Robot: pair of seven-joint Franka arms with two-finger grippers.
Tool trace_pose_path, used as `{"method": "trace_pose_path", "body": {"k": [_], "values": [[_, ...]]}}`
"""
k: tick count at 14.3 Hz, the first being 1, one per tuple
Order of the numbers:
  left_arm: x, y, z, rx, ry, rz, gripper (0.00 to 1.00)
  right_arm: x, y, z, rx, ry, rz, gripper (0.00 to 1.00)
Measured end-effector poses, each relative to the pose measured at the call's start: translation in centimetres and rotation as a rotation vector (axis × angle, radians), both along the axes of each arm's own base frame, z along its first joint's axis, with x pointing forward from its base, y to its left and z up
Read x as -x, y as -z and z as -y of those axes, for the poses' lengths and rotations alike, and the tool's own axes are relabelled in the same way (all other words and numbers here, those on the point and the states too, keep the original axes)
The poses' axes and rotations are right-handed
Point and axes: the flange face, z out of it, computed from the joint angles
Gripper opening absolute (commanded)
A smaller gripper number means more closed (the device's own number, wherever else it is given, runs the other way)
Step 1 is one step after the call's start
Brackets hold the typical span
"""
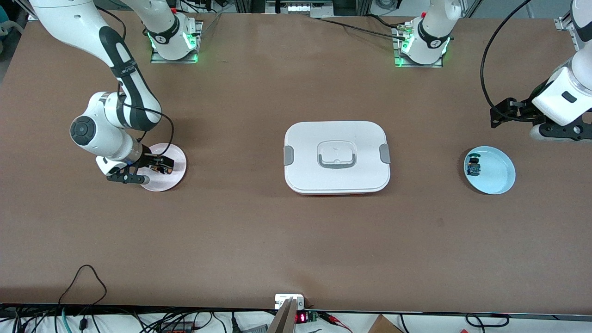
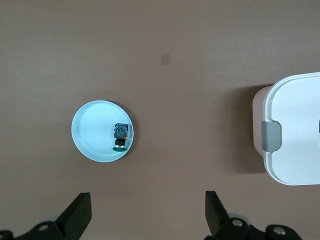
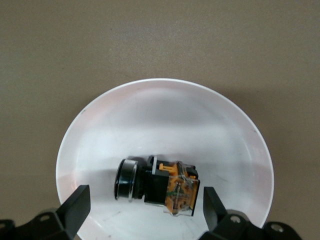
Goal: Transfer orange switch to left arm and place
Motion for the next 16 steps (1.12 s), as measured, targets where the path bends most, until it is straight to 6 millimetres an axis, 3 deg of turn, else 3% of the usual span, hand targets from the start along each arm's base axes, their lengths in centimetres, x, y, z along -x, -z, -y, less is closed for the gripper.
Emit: {"method": "trace_pose_path", "body": {"k": [7, 16], "values": [[0.0, 0.0, 0.0, 0.000, 0.000, 0.000, 1.00, -0.1, 1.0, 0.3, 0.008, 0.010, 0.026, 1.00], [0.0, 0.0, 0.0, 0.000, 0.000, -0.002, 1.00, 1.4, 2.5, 1.1, 0.016, 0.069, 0.063, 1.00]]}}
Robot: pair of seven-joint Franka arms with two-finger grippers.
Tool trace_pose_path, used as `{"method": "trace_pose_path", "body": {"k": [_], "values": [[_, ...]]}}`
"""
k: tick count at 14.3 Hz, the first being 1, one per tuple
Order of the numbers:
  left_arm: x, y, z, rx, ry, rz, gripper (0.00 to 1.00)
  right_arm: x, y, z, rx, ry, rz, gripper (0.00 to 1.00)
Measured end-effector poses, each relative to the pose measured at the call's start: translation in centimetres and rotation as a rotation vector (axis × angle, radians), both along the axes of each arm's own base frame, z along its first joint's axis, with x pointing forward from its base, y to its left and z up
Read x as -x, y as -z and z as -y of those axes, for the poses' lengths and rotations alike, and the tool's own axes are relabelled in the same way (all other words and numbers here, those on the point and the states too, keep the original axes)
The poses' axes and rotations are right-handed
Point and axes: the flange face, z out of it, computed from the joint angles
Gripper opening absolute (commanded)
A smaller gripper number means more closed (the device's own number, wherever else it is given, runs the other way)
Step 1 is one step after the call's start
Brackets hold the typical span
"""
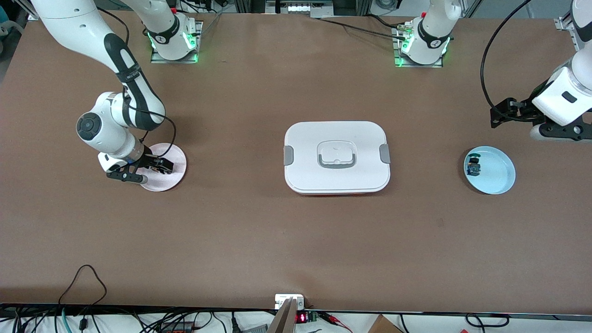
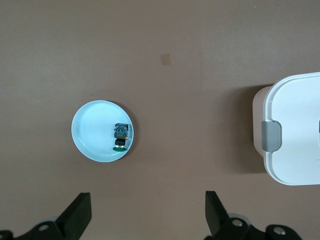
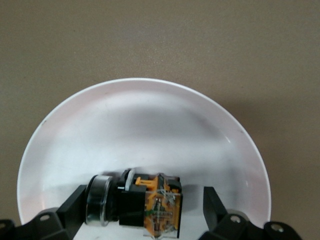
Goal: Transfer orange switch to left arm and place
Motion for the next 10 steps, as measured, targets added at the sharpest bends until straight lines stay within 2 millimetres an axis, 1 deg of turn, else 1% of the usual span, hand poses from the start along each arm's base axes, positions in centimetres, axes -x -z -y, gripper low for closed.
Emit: {"method": "trace_pose_path", "body": {"k": [1, 3, 4, 5, 7, 8, 10], "values": [[0.0, 0.0, 0.0, 0.000, 0.000, -0.002, 1.00, 0.1, 0.1, 0.0, 0.001, 0.000, 0.001, 0.92], [0.0, 0.0, 0.0, 0.000, 0.000, -0.003, 1.00, 0.1, 0.0, -0.2, 0.000, -0.003, 0.003, 0.53], [0.0, 0.0, 0.0, 0.000, 0.000, -0.003, 1.00, 0.1, 0.0, -0.4, 0.000, -0.007, 0.003, 0.35], [0.0, 0.0, 0.0, 0.000, 0.000, -0.004, 1.00, 0.1, -0.1, -0.5, 0.000, -0.010, 0.005, 0.27], [0.0, 0.0, 0.0, 0.000, 0.000, -0.004, 1.00, 0.0, -0.3, -0.7, -0.001, -0.018, 0.009, 0.18], [0.0, 0.0, 0.0, 0.000, 0.000, -0.004, 1.00, -0.1, -0.5, -0.9, -0.001, -0.025, 0.012, 0.15], [0.0, 0.0, 0.0, 0.000, 0.000, -0.004, 1.00, -0.2, -1.2, -1.6, -0.006, -0.039, 0.006, 0.14]]}}
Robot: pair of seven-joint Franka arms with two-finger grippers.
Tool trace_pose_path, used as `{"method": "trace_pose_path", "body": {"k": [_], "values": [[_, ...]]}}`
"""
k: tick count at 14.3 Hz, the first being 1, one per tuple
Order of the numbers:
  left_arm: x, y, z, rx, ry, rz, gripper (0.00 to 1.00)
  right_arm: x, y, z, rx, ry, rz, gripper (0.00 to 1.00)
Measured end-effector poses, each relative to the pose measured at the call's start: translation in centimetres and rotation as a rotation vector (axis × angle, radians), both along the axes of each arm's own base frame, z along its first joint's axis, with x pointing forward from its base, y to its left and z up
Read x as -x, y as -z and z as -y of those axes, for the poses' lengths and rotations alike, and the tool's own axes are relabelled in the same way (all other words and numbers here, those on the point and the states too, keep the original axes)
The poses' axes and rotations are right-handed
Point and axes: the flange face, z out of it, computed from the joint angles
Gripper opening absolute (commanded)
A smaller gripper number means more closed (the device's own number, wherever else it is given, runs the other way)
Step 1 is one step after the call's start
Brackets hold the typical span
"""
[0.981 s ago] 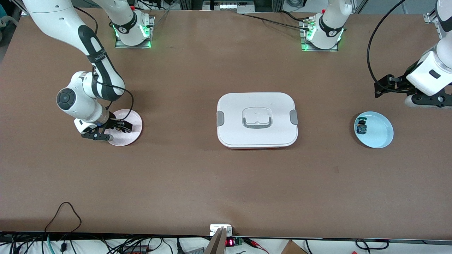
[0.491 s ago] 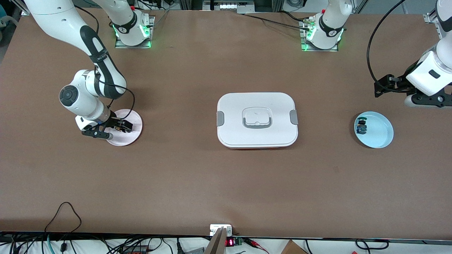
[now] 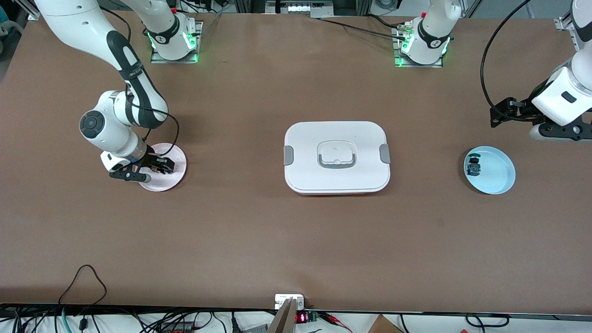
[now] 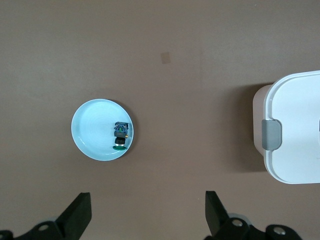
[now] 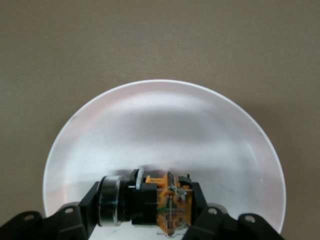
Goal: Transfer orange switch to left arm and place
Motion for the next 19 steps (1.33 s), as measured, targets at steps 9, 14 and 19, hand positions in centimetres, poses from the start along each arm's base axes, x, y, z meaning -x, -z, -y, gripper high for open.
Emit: {"method": "trace_pose_path", "body": {"k": [9, 14, 19], "values": [[0.0, 0.0, 0.2, 0.020, -0.002, -0.004, 1.00, -1.5, -6.3, -1.2, -0.032, -0.179, -0.009, 0.14], [0.3, 0.2, 0.4, 0.061, -0.010, -0.028, 1.00, -2.0, -10.1, -2.7, -0.064, -0.272, -0.071, 0.07], [0.8, 0.4, 0.9, 0.191, -0.035, -0.077, 1.00, -3.8, -19.0, -4.6, -0.105, -0.362, -0.095, 0.07]]}}
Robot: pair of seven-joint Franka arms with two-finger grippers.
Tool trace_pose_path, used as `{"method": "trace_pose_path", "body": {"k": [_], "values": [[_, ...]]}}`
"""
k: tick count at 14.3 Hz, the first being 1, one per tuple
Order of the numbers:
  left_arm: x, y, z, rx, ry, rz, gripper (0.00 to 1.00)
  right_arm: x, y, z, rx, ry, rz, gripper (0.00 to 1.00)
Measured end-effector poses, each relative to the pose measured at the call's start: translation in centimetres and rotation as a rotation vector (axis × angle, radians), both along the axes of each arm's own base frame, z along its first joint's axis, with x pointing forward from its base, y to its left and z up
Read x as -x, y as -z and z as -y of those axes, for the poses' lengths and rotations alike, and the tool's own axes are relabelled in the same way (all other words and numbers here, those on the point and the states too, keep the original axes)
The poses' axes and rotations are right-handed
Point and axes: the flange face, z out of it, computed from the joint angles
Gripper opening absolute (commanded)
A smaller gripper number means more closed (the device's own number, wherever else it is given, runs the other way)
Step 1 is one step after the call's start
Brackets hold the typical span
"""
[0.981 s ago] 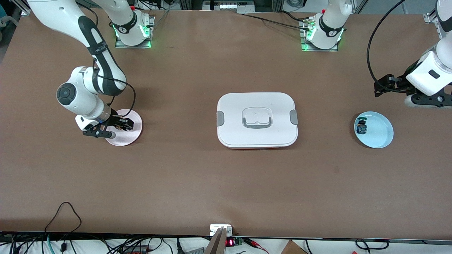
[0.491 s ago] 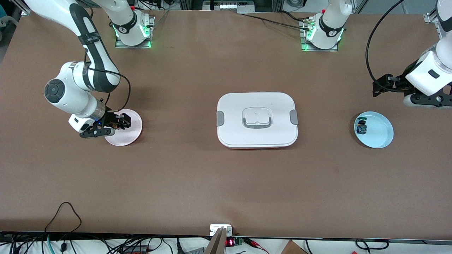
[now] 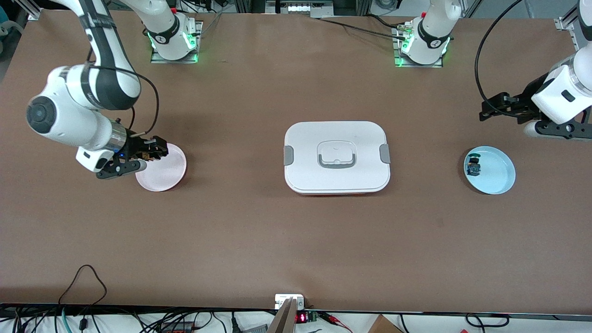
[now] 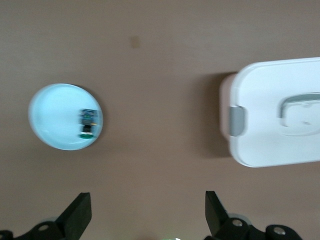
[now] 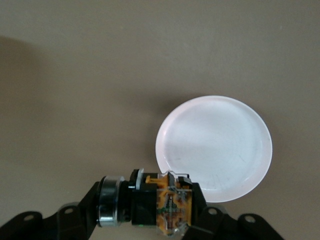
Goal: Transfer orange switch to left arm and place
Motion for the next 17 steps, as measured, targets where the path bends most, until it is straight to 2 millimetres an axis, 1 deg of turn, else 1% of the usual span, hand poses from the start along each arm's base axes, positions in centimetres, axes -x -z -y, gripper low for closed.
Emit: {"method": "trace_pose_path", "body": {"k": [1, 2, 4, 5, 7, 9, 11, 12, 15, 17], "values": [[0.1, 0.0, 0.0, 0.047, -0.013, -0.011, 1.00, -0.4, -2.0, -0.9, -0.018, -0.017, 0.016, 0.06], [0.1, 0.0, -0.2, 0.090, -0.028, -0.018, 1.00, -0.6, -3.8, -2.2, -0.049, -0.048, 0.033, 0.06], [0.1, 0.1, -0.4, 0.162, -0.047, -0.041, 1.00, -0.6, -6.9, -5.5, -0.120, -0.120, 0.066, 0.06], [0.2, 0.5, 0.2, 0.215, -0.045, -0.072, 1.00, -0.5, -8.6, -7.7, -0.174, -0.162, 0.091, 0.06], [0.5, 1.4, 1.7, 0.316, -0.033, -0.145, 1.00, 0.0, -10.4, -10.2, -0.247, -0.253, 0.130, 0.06], [0.4, 2.4, 2.5, 0.375, -0.025, -0.202, 1.00, 0.8, -12.0, -12.2, -0.310, -0.398, 0.182, 0.06], [0.0, 3.1, 3.2, 0.438, -0.027, -0.230, 1.00, 1.4, -12.8, -13.7, -0.406, -0.557, 0.239, 0.06], [-0.2, 3.5, 3.6, 0.475, -0.030, -0.243, 1.00, 1.5, -12.9, -14.2, -0.459, -0.635, 0.272, 0.06], [-1.1, 5.6, 4.9, 0.615, -0.051, -0.300, 1.00, 1.8, -12.4, -15.7, -0.600, -0.870, 0.384, 0.06], [-1.4, 7.2, 5.8, 0.707, -0.074, -0.341, 1.00, 2.3, -11.4, -17.6, -0.723, -0.984, 0.457, 0.06]]}}
